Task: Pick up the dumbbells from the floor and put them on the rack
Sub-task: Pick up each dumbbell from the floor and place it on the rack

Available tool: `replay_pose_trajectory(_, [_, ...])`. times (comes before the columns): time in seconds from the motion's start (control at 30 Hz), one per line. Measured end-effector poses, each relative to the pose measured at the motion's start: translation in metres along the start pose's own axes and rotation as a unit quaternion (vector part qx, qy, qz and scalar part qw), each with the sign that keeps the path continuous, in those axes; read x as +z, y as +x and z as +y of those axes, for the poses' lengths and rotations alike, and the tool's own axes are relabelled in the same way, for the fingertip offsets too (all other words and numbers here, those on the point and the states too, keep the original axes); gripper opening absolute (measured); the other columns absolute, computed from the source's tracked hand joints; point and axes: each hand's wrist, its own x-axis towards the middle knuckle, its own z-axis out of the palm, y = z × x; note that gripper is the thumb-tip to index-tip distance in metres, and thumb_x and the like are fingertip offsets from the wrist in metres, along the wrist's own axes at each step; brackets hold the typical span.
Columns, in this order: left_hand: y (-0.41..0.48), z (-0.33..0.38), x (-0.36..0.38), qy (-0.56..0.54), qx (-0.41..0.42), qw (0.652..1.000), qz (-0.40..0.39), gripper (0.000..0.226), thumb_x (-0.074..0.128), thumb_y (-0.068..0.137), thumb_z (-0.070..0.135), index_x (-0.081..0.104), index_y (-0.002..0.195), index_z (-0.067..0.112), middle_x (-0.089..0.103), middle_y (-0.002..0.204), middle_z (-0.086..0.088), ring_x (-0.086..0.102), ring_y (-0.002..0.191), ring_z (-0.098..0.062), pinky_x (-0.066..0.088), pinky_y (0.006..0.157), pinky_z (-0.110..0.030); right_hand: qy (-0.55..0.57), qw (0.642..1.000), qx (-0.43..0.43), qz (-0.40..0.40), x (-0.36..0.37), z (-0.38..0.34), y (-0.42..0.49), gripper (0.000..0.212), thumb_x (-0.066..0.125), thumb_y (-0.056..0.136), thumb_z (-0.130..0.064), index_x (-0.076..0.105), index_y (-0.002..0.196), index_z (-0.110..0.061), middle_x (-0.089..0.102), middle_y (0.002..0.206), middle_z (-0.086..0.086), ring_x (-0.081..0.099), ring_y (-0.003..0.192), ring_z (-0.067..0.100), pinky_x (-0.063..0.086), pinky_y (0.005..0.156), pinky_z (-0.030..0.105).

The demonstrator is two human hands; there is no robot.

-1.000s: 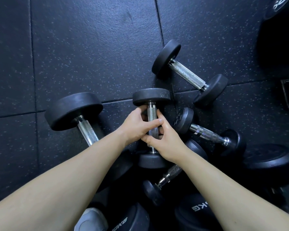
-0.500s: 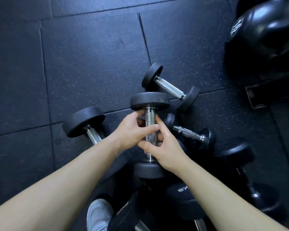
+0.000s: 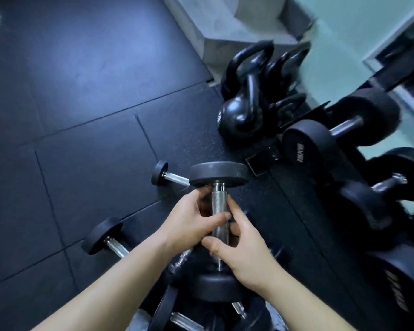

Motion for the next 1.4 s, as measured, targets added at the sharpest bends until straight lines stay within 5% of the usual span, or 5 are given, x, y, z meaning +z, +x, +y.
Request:
replay_pose_trajectory(0.33, [0.026,0.204,0.142,0.031,0.056,0.988,-0.141,0.034,0.084,0.082,0.020,0.075,0.114,0.025,0.083,0.101,-0.005,0.080,0.096,-0.023,0.062,0.092,-0.053,0.041,0.985,-0.030,0.168,-0.172,-0.103,-0.108,0.076,0.075,0.092,-0.006,0.043,0.147,-0.047,0.075,0.120,-0.023,0.072,0.113,0.001,0.056,0.103,0.025])
replay_pose_trajectory(0.83, [0.146,0.409,0.336,0.120,0.050,0.950,-0.284,0.043,0.084,0.087,0.025,0.070,0.127,0.022,0.081,0.100,-0.008,0.074,0.081,-0.011,0.059,0.072,-0.028,0.085,0.943,-0.029,0.319,-0.411,-0.176,-0.133,0.087,0.076,0.083,-0.058,0.029,0.156,-0.054,0.055,0.150,-0.025,0.051,0.139,-0.001,0.044,0.119,0.037])
replay_pose_trajectory(1.0, [0.210,0.480,0.374,0.094,0.042,0.949,-0.296,0.052,0.086,0.083,0.021,0.070,0.132,0.020,0.078,0.106,-0.015,0.074,0.091,-0.024,0.061,0.091,-0.041,0.101,0.923,-0.061,0.367,-0.484,-0.221,-0.097,0.082,0.075,0.086,-0.056,0.031,0.156,-0.052,0.055,0.152,-0.017,0.053,0.139,0.007,0.048,0.115,0.043])
replay_pose_trajectory(1.2, [0.288,0.533,0.395,0.089,0.022,0.944,-0.316,0.058,0.087,0.078,0.023,0.069,0.134,0.023,0.079,0.105,-0.012,0.075,0.085,-0.024,0.061,0.080,-0.036,0.135,0.918,-0.072,0.367,-0.550,-0.262,-0.052,0.090,0.071,0.093,-0.048,0.018,0.165,-0.035,0.036,0.167,-0.008,0.039,0.150,0.010,0.034,0.103,0.017])
replay_pose_trajectory(1.4, [0.338,0.543,0.403,0.083,0.029,0.948,-0.307,0.051,0.082,0.084,0.016,0.069,0.134,0.019,0.079,0.103,-0.009,0.075,0.080,-0.017,0.062,0.071,-0.026,0.164,0.906,-0.083,0.381,-0.576,-0.265,0.001,0.093,0.076,0.089,-0.050,0.024,0.164,-0.031,0.041,0.165,-0.005,0.048,0.146,0.016,0.041,0.114,0.026])
